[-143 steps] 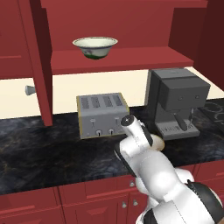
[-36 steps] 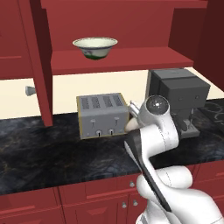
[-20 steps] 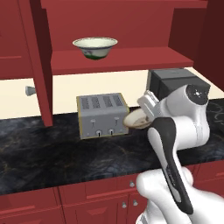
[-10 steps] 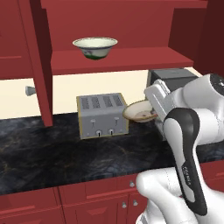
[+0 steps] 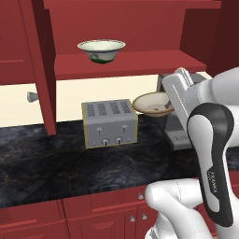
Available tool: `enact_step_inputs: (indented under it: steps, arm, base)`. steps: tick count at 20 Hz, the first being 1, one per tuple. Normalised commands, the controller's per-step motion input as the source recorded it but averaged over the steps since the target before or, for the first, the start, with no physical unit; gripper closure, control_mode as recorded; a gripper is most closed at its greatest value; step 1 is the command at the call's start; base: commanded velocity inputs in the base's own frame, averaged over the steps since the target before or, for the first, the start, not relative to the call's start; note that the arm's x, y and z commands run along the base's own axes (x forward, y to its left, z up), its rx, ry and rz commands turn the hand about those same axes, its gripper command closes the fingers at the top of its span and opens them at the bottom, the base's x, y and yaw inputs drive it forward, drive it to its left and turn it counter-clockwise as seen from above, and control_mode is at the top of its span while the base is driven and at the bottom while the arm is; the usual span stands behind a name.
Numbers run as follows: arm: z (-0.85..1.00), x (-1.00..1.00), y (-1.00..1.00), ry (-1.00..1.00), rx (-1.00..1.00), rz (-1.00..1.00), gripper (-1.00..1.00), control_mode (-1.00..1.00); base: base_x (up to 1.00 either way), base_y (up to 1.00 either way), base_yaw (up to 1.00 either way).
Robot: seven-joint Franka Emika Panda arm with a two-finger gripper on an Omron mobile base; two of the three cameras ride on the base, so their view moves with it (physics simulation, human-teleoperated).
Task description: Pick up the bowls on the counter and stack them on top of one another in the open cabinet. Place the smaller bowl on top of the larger bowl.
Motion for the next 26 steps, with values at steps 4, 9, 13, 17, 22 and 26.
enact_step_inputs:
  steps: [4,9,13,17,22,26]
  arm:
    - [0.24,0.04,0.0,-0.13,0.1,0.0,1.0,-1.0]
    - [0.13,0.14,0.0,-0.18,0.1,0.0,1.0,-1.0]
    - [0.26,0.2,0.0,-0.16,0.03,0.0,1.0,-1.0]
    - [0.39,0.24,0.0,-0.13,0.0,0.01,1.0,-1.0]
    - [0.49,0.24,0.0,-0.06,0.0,0.03,1.0,-1.0]
    - [0.42,0.32,0.0,0.01,0.0,0.05,1.0,-1.0]
  base:
    - [0.0,0.0,0.0]
    - [0.0,0.0,0.0]
    - [0.0,0.0,0.0]
    - [0.0,0.0,0.0]
    - [0.0,0.0,0.0]
    - [0.0,0.0,0.0]
